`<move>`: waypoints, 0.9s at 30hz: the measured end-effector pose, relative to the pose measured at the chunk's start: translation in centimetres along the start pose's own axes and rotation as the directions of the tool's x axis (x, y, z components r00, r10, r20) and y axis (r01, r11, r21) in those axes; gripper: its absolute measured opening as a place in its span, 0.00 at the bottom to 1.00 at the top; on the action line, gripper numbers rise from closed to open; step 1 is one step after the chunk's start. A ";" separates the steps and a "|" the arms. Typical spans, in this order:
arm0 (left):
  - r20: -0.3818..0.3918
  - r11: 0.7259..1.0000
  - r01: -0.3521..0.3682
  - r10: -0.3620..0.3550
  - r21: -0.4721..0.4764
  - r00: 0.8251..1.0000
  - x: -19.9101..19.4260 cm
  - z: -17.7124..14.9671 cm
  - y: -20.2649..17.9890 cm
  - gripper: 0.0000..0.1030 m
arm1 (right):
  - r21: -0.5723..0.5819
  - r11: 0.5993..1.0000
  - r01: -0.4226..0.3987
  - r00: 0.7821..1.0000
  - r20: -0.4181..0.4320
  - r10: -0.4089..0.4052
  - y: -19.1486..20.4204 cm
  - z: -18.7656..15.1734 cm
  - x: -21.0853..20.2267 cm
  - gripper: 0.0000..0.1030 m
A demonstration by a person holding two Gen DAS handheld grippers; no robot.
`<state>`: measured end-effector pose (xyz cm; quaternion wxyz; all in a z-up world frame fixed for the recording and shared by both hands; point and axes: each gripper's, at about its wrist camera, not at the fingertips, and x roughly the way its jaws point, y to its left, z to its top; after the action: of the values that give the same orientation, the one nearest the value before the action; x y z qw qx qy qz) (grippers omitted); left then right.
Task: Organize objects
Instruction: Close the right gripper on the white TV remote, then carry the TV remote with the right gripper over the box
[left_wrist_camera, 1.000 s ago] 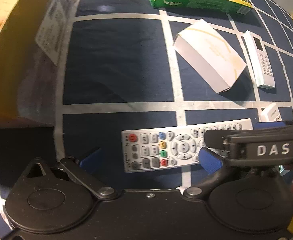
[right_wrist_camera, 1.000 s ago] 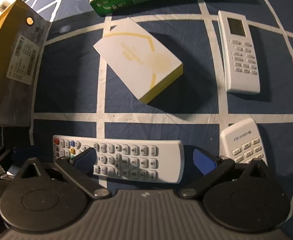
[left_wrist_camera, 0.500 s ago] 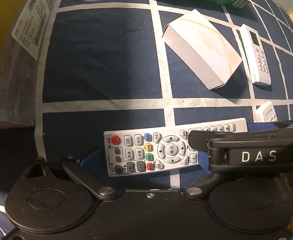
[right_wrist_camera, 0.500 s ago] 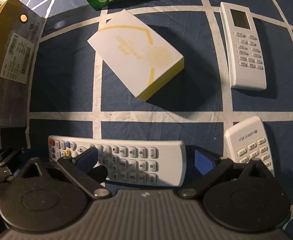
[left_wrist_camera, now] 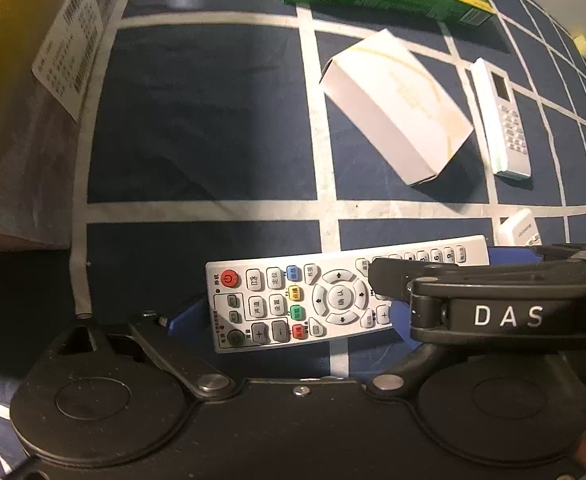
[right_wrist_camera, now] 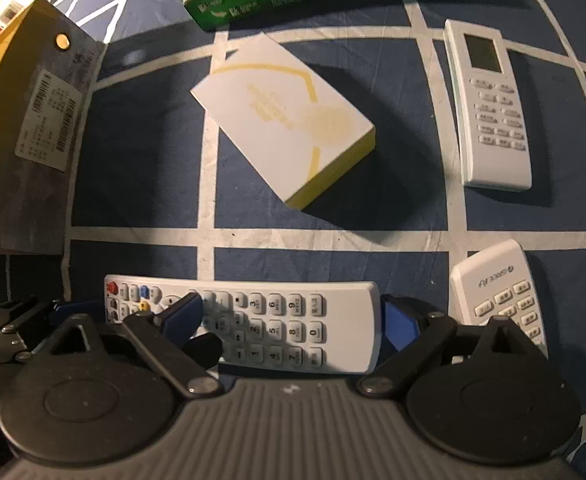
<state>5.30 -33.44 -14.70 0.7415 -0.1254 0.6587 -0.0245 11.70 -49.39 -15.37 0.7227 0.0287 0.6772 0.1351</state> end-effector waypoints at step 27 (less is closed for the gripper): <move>0.152 0.998 -0.034 0.026 0.052 0.988 -10.5 -1.0 4.3 0.92 | -0.007 1.000 -0.023 0.983 0.182 0.024 8.7 -1.6 -7.9 0.91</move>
<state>2.43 -27.25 -5.51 0.7927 -0.0968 0.6014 -0.0215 8.42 -43.12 -5.86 0.7800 0.0472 0.6075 0.1423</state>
